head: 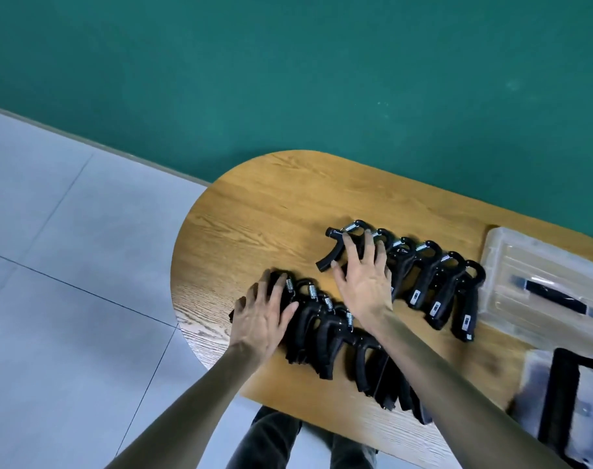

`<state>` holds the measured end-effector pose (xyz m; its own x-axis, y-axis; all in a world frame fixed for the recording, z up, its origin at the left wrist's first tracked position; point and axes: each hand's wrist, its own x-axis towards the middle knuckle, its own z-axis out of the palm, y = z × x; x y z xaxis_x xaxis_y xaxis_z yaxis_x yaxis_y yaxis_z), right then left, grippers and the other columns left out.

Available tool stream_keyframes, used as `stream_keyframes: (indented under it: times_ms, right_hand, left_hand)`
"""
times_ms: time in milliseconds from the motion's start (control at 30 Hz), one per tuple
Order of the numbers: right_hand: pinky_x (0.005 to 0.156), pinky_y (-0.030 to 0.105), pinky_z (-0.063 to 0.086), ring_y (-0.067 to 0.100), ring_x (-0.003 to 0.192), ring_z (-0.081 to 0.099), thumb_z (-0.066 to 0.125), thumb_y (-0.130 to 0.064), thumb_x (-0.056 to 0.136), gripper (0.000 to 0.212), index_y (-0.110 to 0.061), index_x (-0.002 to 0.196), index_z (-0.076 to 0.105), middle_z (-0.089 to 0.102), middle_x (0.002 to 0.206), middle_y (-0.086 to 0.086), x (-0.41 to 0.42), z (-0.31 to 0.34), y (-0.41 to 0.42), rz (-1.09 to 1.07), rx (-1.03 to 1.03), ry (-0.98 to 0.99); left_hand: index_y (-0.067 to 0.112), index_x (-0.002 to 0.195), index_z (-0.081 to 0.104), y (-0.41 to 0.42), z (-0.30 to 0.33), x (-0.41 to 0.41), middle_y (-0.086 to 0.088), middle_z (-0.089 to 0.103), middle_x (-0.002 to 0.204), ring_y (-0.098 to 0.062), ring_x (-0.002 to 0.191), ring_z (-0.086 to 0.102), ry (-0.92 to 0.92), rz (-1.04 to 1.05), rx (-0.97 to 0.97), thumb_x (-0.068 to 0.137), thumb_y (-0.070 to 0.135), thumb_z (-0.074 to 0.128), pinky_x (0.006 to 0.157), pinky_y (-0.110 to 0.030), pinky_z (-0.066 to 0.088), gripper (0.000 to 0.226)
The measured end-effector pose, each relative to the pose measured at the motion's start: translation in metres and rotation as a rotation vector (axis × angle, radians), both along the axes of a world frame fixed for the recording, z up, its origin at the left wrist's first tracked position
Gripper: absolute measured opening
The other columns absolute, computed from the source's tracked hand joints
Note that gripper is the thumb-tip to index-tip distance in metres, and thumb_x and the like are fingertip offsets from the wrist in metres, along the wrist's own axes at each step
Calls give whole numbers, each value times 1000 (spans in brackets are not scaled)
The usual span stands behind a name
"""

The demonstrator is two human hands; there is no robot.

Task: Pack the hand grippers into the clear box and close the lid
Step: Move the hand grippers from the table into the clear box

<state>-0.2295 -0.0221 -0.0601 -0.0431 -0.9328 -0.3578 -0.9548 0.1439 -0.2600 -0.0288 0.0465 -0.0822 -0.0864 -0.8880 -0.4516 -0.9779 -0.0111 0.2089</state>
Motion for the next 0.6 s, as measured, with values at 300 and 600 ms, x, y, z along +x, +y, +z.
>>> stream_keyframes:
  times_ms: [300, 600]
  right_hand:
    - [118, 63, 17, 46, 150, -7, 45, -53, 97, 72, -26, 156, 14, -9, 166, 15, 33, -60, -24, -32, -91, 124]
    - [116, 63, 23, 48, 149, -9, 67, -33, 86, 94, -21, 158, 8, -12, 165, 18, 48, -74, -30, -78, -100, 128]
  left_hand:
    - [32, 158, -12, 17, -56, 15, 3, -19, 166, -28, 149, 18, 109, -13, -102, 102, 57, 25, 116, -53, 26, 71]
    - [38, 155, -16, 6, -57, 19, 13, -30, 161, -25, 128, 34, 119, -62, -100, 103, 51, 28, 104, -46, 33, 69]
